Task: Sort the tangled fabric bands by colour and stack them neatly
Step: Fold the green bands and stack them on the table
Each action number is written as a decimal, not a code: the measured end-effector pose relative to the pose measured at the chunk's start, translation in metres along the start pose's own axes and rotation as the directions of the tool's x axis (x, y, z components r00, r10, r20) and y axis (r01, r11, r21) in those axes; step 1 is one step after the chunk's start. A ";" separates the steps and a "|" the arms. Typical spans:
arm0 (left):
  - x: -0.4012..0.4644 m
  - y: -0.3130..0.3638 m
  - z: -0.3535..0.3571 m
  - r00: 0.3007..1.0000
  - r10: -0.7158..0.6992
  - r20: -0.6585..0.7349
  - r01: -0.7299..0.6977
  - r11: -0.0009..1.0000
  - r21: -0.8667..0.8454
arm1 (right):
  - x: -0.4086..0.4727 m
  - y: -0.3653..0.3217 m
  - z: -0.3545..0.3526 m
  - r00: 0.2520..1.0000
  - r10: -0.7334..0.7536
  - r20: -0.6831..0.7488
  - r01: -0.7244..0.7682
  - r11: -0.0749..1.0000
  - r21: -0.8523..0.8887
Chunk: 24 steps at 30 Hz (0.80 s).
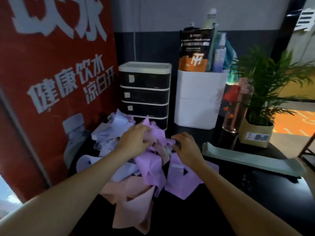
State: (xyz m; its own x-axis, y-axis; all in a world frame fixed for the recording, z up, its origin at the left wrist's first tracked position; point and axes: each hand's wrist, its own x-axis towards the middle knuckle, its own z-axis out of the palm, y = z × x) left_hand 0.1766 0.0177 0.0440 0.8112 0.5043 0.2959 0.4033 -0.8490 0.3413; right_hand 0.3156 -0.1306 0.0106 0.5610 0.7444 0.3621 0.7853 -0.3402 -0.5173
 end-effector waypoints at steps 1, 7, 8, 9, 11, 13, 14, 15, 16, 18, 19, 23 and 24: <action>-0.006 -0.008 0.001 0.999 -0.003 0.044 0.001 0.999 0.032 | 0.000 -0.003 0.005 1.000 -0.004 0.001 0.004 1.000 0.011; -0.032 -0.040 0.014 1.000 0.014 0.026 -0.013 0.999 -0.051 | -0.004 -0.010 0.019 0.998 0.049 0.050 -0.047 0.998 -0.027; -0.035 -0.042 0.015 0.999 0.038 0.012 -0.037 0.998 -0.059 | -0.005 -0.009 0.020 0.996 0.072 0.058 -0.069 0.997 -0.046; -0.037 -0.043 0.015 0.999 0.055 0.004 -0.054 0.996 -0.069 | -0.004 -0.008 0.021 0.995 0.086 0.060 -0.082 0.995 -0.063; -0.041 -0.046 0.016 0.998 0.057 -0.003 -0.057 0.993 -0.101 | -0.004 -0.008 0.023 0.990 0.115 0.078 -0.108 0.990 -0.094; -0.041 -0.049 0.016 0.998 0.054 -0.017 -0.056 0.990 -0.132 | -0.004 -0.009 0.026 0.987 0.115 0.109 -0.103 0.988 -0.113; -0.042 -0.049 0.016 0.998 0.055 -0.020 -0.057 0.988 -0.144 | -0.004 -0.008 0.029 0.985 0.109 0.134 -0.092 0.988 -0.126; -0.042 -0.049 0.015 0.998 0.054 -0.023 -0.057 0.986 -0.155 | -0.003 -0.006 0.033 0.983 0.098 0.152 -0.078 0.988 -0.132; -0.042 -0.050 0.015 0.998 0.052 -0.024 -0.055 0.984 -0.167 | -0.002 -0.003 0.038 0.982 0.098 0.163 -0.077 0.989 -0.130; -0.043 -0.050 0.014 0.999 0.043 -0.021 -0.046 0.980 -0.192 | 0.002 0.011 0.050 0.982 0.089 0.165 -0.069 0.990 -0.123; -0.043 -0.050 0.014 0.999 0.042 -0.021 -0.046 0.979 -0.198 | 0.002 0.009 0.052 0.985 0.074 0.158 -0.056 0.992 -0.116; -0.042 -0.050 0.012 1.000 0.016 -0.001 -0.016 0.981 -0.193 | 0.000 -0.003 0.046 0.994 0.086 0.070 -0.077 0.990 -0.119; -0.042 -0.049 0.011 1.000 0.010 0.000 -0.010 0.980 -0.197 | 0.001 -0.005 0.041 0.995 0.096 0.041 -0.091 0.989 -0.116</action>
State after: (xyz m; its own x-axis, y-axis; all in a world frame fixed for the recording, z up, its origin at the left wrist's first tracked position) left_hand 0.1271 0.0365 0.0050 0.8151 0.4960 0.2993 0.3043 -0.8062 0.5073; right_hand 0.3020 -0.1046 -0.0183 0.6231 0.7308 0.2788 0.7560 -0.4712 -0.4544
